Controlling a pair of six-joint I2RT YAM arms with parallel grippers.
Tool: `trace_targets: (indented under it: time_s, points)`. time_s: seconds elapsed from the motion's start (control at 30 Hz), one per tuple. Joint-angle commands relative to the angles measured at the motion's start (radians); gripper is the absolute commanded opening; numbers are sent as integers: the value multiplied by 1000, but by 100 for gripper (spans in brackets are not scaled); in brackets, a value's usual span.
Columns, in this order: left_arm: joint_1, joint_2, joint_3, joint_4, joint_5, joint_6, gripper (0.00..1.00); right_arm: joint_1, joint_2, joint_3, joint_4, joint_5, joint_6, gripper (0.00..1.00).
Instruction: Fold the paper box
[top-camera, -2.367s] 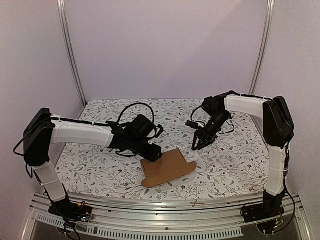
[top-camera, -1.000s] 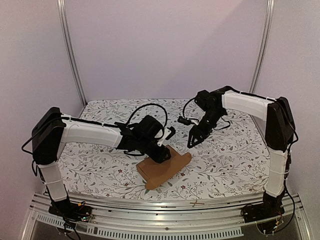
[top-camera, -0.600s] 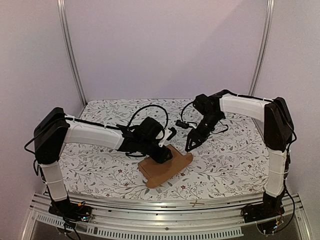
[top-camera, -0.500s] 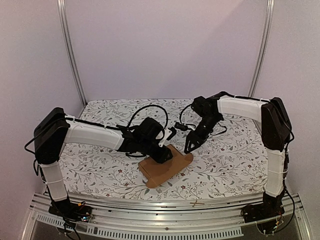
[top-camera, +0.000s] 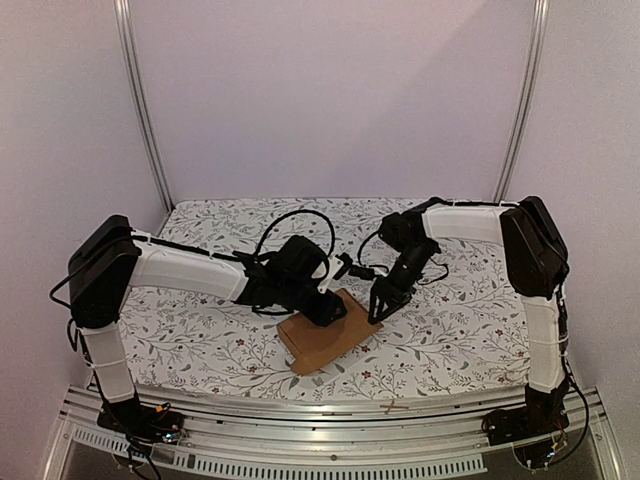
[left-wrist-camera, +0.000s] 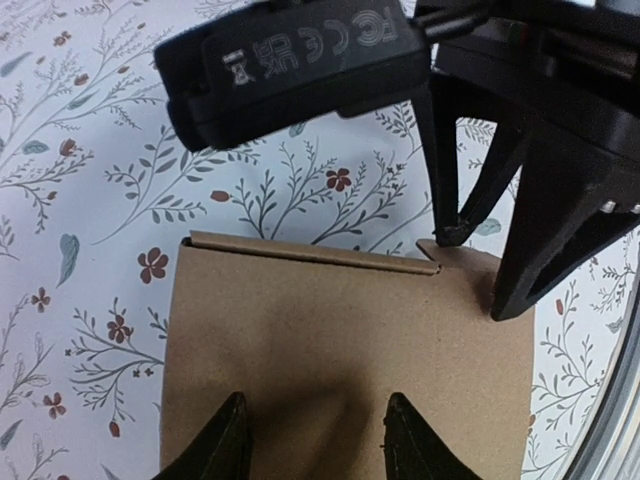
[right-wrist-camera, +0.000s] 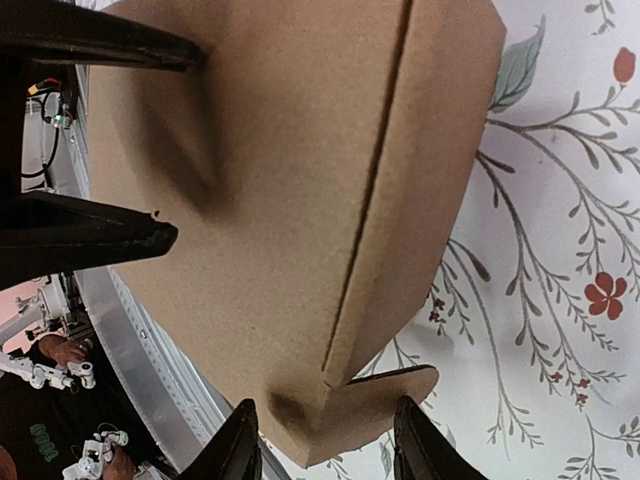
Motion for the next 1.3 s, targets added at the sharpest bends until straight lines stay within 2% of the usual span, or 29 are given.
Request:
trace_targets:
  time_s: [0.0,0.23,0.63,0.9,1.07,1.17,1.27]
  points:
    - [-5,47,-31,-64,16,-21,45,3,31,-1,-45,-129,5,42]
    - [-6,41,-37,-69,6,-36,45,-26,98,9,-56,-311,49,34]
    - [-8,50,-42,-76,-5,-59,45,-42,84,-38,-55,-267,70,39]
    - [-9,50,-38,-81,-12,-74,44,-41,124,-47,-46,-436,95,41]
    - [-9,54,-35,-82,-14,-81,44,-39,141,-49,-37,-511,101,36]
    - [-12,57,-32,-84,-16,-85,44,-40,144,-57,-30,-521,109,35]
    - [-11,60,-30,-84,-18,-95,44,-36,141,-67,-23,-446,117,38]
